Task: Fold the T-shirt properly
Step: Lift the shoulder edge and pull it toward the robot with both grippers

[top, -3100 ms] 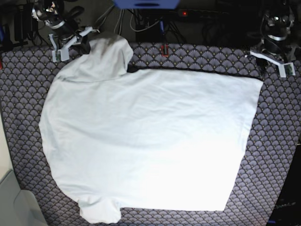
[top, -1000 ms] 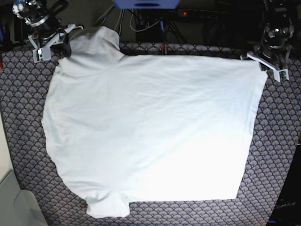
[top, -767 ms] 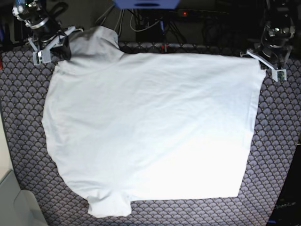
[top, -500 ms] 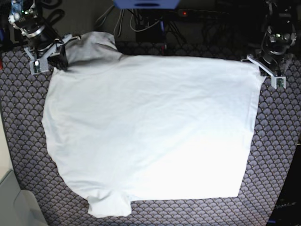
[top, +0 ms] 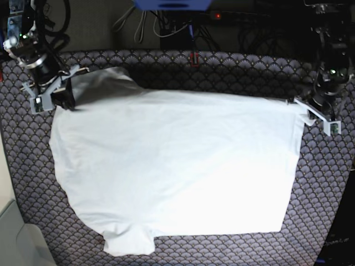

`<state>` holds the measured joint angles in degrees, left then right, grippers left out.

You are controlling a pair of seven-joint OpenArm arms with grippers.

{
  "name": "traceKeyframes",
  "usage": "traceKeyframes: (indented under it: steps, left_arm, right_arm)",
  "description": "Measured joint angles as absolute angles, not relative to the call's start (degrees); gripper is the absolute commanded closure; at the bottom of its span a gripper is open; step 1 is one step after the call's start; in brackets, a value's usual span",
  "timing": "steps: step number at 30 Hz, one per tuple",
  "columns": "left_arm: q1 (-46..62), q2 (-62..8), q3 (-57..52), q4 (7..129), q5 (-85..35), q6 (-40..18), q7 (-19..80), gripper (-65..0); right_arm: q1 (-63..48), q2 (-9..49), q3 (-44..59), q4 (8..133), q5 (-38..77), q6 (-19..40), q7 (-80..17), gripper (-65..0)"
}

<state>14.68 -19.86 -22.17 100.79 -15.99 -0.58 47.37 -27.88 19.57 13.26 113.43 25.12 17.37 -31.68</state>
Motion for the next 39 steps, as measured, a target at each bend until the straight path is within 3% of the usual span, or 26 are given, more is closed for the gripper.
traceKeyframes:
  steps: [9, 21, 39]
  left_arm:
    - [8.6, -20.0, -17.9, 94.8, -16.0, -0.7, 48.0, -0.7]
    - [0.6, -19.6, -15.9, 89.9, -7.9, -1.3, 47.6, -0.7]
    - [-3.8, -19.6, -15.9, 83.9, -7.7, -1.3, 47.2, -0.9]
  right_arm:
    - [-18.1, 21.1, 12.1, 111.2, 25.4, 17.6, -38.3, 0.0]
    - [-11.0, 24.1, 9.3, 100.9, 25.8, 17.8, -38.0, 0.0]
    - [-0.6, 26.2, 3.7, 92.1, 25.9, 18.1, -37.8, 0.0]
